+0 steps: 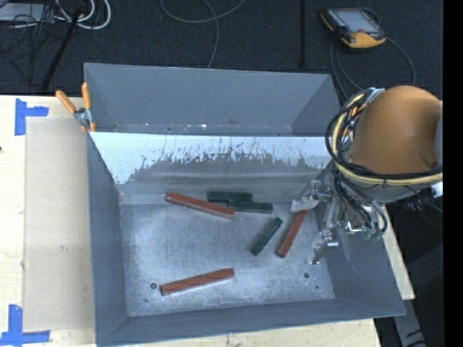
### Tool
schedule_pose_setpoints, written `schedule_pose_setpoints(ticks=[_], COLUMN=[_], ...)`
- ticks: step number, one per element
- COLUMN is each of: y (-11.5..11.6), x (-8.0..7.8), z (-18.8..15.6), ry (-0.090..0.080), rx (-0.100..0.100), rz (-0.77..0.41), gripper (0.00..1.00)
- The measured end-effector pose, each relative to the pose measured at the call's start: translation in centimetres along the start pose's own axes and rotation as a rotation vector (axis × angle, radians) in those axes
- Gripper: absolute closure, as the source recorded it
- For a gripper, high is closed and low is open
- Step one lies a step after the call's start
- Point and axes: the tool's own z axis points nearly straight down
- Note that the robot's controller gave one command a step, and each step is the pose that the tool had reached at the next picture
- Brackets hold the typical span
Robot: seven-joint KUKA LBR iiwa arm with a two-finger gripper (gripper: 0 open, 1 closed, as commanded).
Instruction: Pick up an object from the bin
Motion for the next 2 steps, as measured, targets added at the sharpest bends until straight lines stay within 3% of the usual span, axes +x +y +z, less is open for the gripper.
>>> schedule_pose_setpoints(ticks=[1, 2], y=[0.0, 0.0], x=[-0.1, -0.7], z=[-0.4, 2.7], ry=[-0.008, -0.014], rx=[0.001, 0.002], rz=[-0.001, -0.072], gripper=[0.0, 0.0])
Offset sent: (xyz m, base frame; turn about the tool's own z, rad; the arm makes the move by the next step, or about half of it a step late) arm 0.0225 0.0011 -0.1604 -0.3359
